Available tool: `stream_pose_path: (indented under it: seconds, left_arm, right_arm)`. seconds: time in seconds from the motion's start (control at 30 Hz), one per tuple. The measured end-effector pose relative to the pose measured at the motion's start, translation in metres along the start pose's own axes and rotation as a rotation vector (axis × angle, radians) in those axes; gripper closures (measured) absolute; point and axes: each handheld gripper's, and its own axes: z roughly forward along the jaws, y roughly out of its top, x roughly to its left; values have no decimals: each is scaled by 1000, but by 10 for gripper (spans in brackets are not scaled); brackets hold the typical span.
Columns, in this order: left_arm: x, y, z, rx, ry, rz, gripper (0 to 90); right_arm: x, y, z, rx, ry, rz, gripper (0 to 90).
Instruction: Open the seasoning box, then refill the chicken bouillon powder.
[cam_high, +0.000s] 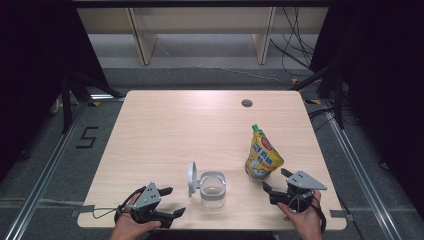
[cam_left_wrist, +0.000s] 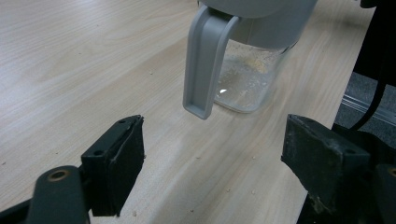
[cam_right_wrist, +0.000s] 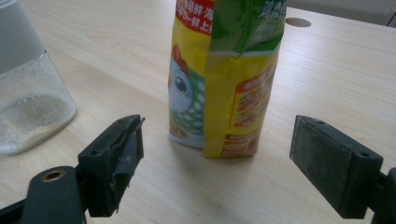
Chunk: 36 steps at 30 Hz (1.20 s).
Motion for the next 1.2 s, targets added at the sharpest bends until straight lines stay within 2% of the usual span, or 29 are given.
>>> stream_pose_path:
  seconds: [0.03,0.07,0.1,0.13,0.2,0.23,0.27,0.3,0.33,0.4,0.43,0.5,0.53,0.57,0.6,0.63,0.7,0.73,0.77,0.8,0.87,0.9,0.93,1.0,1.03,1.07,1.17,1.2]
  left_arm:
    - [-1,-1,0,1,2,-21,205]
    - [-1,-1,1,0,-5,-28,205]
    - [-1,-1,1,1,-6,-28,205]
    - [-2,-1,1,8,-9,-39,205]
    - [-1,0,0,7,-3,-6,205]
    - [-3,-1,0,8,-9,-36,205]
    - [-3,0,0,2,-12,-31,205]
    - [-2,1,0,4,-9,-1,205]
    - [-3,1,1,4,-9,-5,205]
    - [-3,1,1,8,-8,-2,205]
    - [-5,-1,1,8,-8,-34,205]
    - [-4,-2,-1,10,-12,-29,205]
    - [-3,-1,-2,5,-13,-7,205]
    - [-3,-1,-3,7,-6,-3,205]
    - [-2,-1,-4,7,-11,1,205]
    - [-4,-1,-3,1,-7,-32,205]
    - [-4,-1,-3,4,-13,-23,205]
    - [-3,-1,-3,1,-12,-1,205]
    - [-5,-1,-2,3,-14,-31,205]
    - [-5,-1,-2,2,-15,-29,205]
    - [-5,-1,-2,1,-13,-28,205]
    - [-5,-1,-2,1,-12,-29,205]
    - [-3,-1,-3,5,-9,1,205]
    - [-3,-1,-2,-1,-10,-6,205]
    - [-3,-1,-2,0,-10,-7,205]
    - [-4,-1,-2,0,-4,-6,205]
    - [-4,-1,-3,6,-2,-2,205]
    - [-4,-1,-3,8,-5,1,205]
  right_arm:
    - [-1,0,1,-1,-3,-13,182]
    - [-1,0,2,-3,-4,1,181]
    - [-4,0,3,-8,-9,-25,180]
    - [-5,0,5,-11,6,-19,180]
    - [-5,1,5,-9,-14,-25,181]
    - [-6,1,6,-5,-7,-23,181]
    - [-6,1,7,-12,-3,-13,181]
    - [-5,1,7,-9,-10,5,180]
    - [-6,1,7,-6,-19,-7,180]
    - [-5,1,9,-8,-13,20,176]
    - [-10,1,10,-21,-11,-26,175]
    - [-9,1,11,-20,-11,11,172]
    - [-10,2,13,-24,-6,3,172]
    - [-7,1,12,-8,-24,13,172]
    - [-7,2,14,-20,-12,8,172]
    - [-5,2,13,-4,-21,28,173]
    - [-5,2,15,-10,-13,15,173]
    - [-8,2,16,-20,-6,-16,173]
    - [-5,2,15,-13,-14,13,173]
    - [-8,2,16,-21,-12,-13,173]
    - [-9,2,16,-26,-20,-23,172]
    - [-9,2,17,-30,-8,-18,172]
    - [-9,2,16,-29,-9,-12,171]
    - [-9,2,18,-34,3,-9,170]
    - [-4,1,17,-14,-12,38,170]
    - [-7,1,20,-31,-1,4,170]
    - [-5,1,22,-19,1,24,178]
    - [-8,1,24,-29,5,-13,185]
